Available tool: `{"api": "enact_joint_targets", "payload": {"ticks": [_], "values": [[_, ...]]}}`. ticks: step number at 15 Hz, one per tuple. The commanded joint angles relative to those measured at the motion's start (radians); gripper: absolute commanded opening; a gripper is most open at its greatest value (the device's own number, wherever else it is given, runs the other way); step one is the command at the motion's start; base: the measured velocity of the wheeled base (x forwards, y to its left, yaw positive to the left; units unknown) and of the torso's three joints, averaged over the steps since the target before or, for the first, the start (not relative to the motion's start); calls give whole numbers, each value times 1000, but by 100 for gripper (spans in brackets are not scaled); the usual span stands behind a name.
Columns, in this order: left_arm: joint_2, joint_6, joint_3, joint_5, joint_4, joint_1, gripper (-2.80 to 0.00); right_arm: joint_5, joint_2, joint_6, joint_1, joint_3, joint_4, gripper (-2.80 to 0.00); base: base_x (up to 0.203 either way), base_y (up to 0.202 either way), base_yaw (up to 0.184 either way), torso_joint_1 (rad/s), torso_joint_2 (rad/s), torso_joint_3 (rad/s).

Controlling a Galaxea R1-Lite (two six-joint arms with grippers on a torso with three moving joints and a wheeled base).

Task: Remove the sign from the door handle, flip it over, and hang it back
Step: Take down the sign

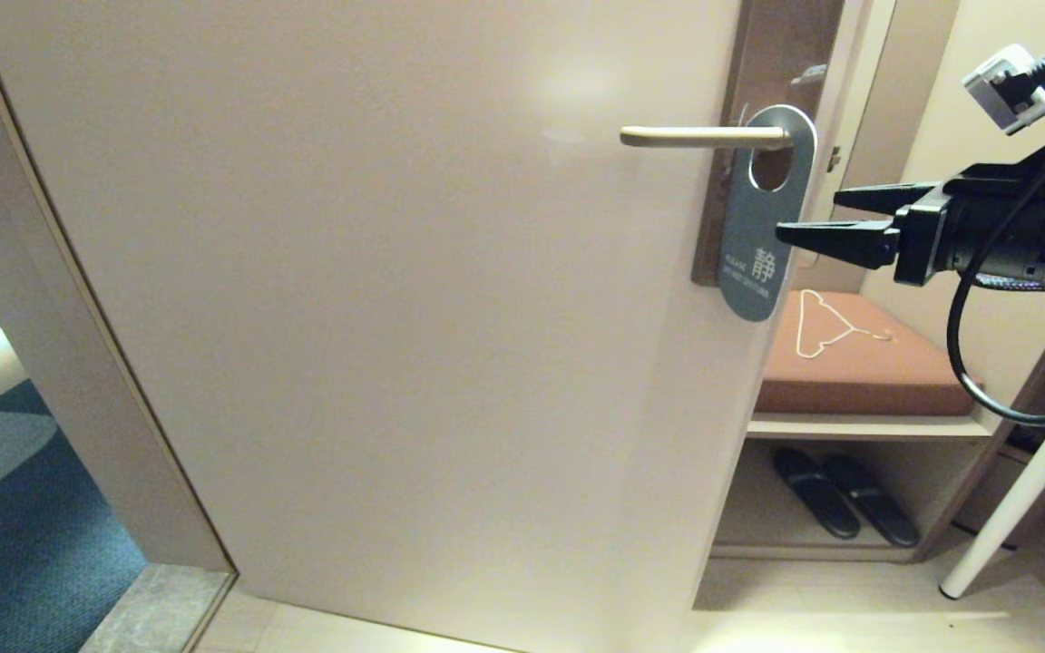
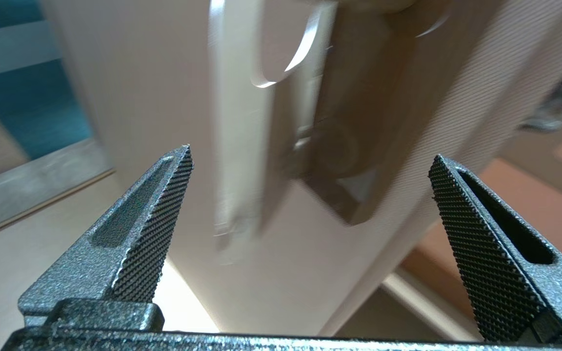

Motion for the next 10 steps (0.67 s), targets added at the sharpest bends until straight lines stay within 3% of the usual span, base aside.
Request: {"api": "enact_joint_targets", "payload": {"ticks": [1, 10], "values": [[1, 0, 0, 0, -1, 0, -280, -5, 13, -1, -1, 0, -17, 0, 0, 0, 0, 0, 0, 0], [1, 0, 0, 0, -1, 0, -280, -26, 25, -4, -71, 0, -24, 0, 0, 0, 0, 0, 0, 0]]}}
